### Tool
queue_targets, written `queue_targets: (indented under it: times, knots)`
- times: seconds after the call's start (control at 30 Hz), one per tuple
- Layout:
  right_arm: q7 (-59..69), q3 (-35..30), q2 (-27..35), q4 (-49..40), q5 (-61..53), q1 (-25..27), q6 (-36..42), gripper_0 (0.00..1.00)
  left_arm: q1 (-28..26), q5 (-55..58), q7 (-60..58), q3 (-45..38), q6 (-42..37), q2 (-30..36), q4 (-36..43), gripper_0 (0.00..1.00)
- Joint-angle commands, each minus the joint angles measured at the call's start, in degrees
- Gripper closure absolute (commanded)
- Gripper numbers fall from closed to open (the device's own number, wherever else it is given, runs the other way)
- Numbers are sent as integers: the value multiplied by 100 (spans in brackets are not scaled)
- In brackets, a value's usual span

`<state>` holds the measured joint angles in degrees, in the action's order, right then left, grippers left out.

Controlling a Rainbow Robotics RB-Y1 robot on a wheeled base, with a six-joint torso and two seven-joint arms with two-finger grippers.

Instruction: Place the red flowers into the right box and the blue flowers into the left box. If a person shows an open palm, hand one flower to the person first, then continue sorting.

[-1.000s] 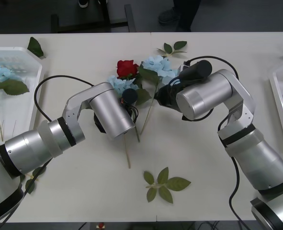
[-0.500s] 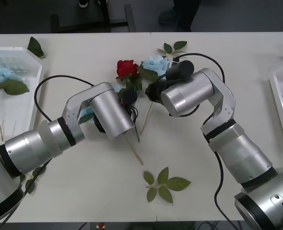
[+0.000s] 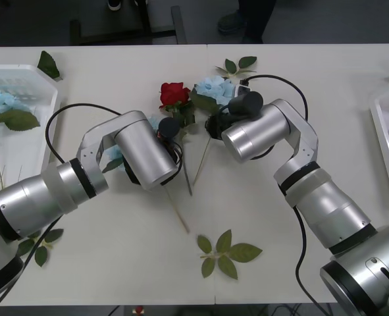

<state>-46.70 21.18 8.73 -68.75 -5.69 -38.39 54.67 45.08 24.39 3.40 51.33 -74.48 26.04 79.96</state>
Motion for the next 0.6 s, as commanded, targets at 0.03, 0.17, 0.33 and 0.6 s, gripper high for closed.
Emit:
queue_targets:
  times: [0.03,0.17,0.33,0.6]
  knots:
    - [47,97,-82,125,77,-266,-176,0,335,655,126,-9,-348,745,705,100]
    - [47,141,-82,187,173,-266,-264,39,616,1200,205,-18,-937,1114,1206,100]
    - [47,158,-82,196,173,-266,-255,97,836,1657,311,-202,-1394,1307,1504,100]
    - [47,149,-82,99,147,-266,-246,100,915,2852,1154,-1301,-1667,1641,1795,100]
